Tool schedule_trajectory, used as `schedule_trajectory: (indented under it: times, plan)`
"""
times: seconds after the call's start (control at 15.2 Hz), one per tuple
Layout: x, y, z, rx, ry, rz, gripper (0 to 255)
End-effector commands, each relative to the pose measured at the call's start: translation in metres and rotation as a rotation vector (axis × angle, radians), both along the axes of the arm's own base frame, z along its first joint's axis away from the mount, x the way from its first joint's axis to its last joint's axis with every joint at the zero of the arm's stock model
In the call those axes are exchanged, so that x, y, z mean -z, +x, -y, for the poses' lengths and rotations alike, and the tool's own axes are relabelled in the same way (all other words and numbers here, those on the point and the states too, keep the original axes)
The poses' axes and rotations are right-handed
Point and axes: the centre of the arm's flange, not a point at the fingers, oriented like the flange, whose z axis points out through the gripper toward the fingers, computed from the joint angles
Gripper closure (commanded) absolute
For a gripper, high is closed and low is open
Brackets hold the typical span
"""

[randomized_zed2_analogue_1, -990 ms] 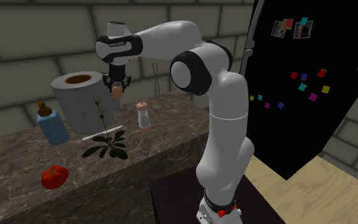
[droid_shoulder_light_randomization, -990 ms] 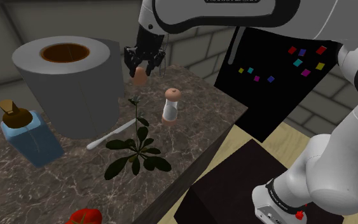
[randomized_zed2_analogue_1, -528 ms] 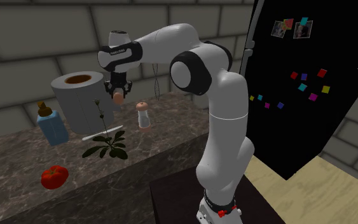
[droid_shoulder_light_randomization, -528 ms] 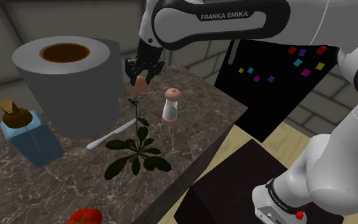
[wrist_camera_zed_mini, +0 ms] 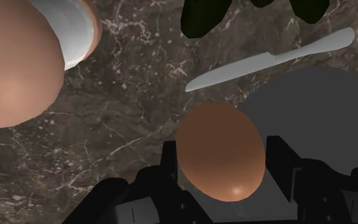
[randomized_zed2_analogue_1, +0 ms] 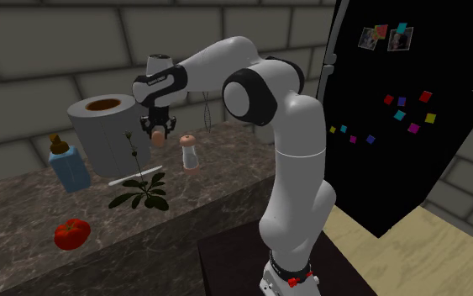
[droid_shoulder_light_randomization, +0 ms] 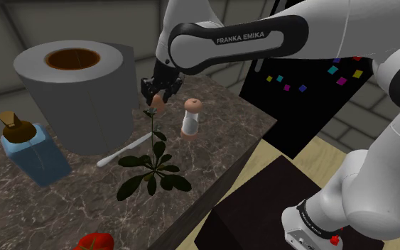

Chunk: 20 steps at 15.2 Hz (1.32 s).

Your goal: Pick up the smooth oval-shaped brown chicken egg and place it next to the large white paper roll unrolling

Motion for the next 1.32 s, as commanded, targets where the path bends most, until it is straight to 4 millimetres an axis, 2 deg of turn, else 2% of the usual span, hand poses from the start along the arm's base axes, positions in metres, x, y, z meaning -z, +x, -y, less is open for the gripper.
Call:
schedule_trajectory:
  times: [0.0, 1.25]
  plan:
    - [0.011, 0.0, 0.0, 0.0, 0.0, 0.001, 255]
    - [0.113, 0.0, 0.0, 0.0, 0.0, 0.001, 255]
